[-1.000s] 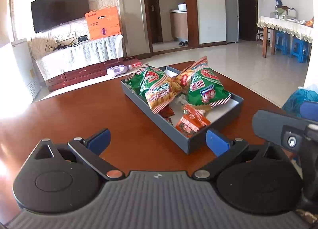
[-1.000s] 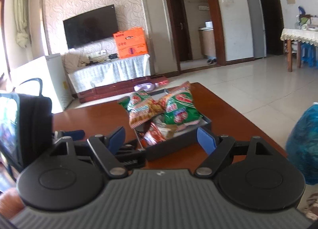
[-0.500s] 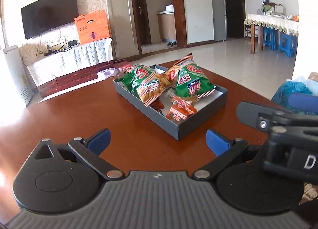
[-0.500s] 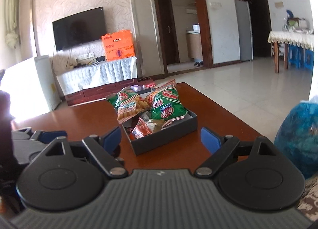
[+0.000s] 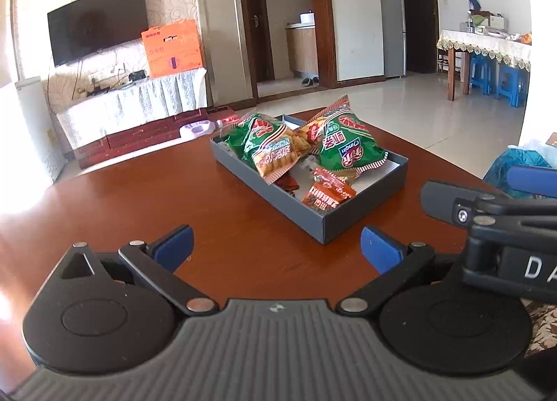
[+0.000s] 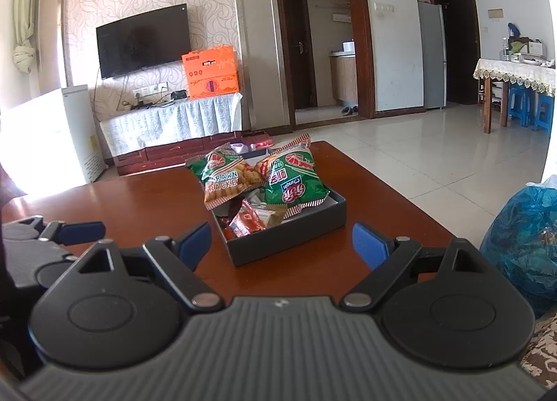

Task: Organize snacks

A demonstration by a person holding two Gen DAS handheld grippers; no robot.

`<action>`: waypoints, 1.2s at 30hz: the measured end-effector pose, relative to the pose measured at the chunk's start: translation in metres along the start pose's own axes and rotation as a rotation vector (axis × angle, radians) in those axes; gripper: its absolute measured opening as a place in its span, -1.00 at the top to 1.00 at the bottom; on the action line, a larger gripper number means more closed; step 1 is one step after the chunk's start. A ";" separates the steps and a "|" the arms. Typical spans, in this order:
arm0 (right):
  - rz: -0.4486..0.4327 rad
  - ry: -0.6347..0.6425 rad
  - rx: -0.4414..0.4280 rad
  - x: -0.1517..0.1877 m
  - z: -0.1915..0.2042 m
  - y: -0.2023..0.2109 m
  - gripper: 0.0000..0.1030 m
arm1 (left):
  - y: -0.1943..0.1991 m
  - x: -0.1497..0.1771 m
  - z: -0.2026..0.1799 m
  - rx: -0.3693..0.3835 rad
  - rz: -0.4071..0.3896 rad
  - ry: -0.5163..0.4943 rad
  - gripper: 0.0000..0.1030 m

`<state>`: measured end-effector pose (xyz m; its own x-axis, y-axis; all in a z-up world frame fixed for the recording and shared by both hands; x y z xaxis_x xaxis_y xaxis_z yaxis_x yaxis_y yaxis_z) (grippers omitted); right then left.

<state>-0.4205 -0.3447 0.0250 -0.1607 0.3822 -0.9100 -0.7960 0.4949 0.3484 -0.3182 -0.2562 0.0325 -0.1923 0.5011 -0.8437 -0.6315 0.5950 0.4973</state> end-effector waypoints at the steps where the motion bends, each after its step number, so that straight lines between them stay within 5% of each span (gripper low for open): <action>1: 0.003 -0.001 0.000 0.000 -0.001 0.000 -0.74 | 0.000 0.000 0.002 0.006 0.003 0.009 -1.00; 36: 0.070 0.025 0.026 0.006 -0.002 -0.009 -0.74 | 0.005 0.013 0.021 -0.057 0.028 0.011 -1.00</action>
<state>-0.4161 -0.3484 0.0159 -0.2308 0.3970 -0.8883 -0.7670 0.4876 0.4172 -0.3078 -0.2332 0.0287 -0.2185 0.5105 -0.8316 -0.6671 0.5439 0.5091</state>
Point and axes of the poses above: each gripper's, at about its wrist camera, not at the fingertips, and y roughly against the way its jaws point, z to its left, x to its underside, the point moved 10 cm from there along -y, roughly the way its jaws point, and after that the axes turned 7 degrees about -y, right-handed, at the moved point
